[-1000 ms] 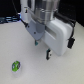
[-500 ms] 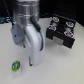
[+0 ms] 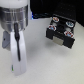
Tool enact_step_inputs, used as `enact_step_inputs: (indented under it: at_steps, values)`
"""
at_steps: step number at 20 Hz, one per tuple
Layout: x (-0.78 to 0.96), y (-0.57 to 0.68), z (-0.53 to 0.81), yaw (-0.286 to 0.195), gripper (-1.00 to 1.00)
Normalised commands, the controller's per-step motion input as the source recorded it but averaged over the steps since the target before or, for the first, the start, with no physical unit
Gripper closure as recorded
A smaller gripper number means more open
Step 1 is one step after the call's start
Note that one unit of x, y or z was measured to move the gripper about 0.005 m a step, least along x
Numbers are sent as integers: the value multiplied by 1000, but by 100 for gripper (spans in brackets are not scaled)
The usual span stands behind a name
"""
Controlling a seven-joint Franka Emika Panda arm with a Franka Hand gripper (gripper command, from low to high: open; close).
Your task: Open the kcup holder, insert the kcup into the holder, and close the kcup holder
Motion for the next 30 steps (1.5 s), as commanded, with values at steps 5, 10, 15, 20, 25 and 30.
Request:
enact_step_inputs:
  at_steps: [5,10,15,20,25,30]
  values:
    - [289,-328,-169,-154,-100]
    - [180,-291,-175,-125,-100]
    - [157,-214,-149,-123,-100]
    - [225,-58,-15,-111,100]
    - [243,30,36,-98,100]
    - [198,30,63,-55,100]
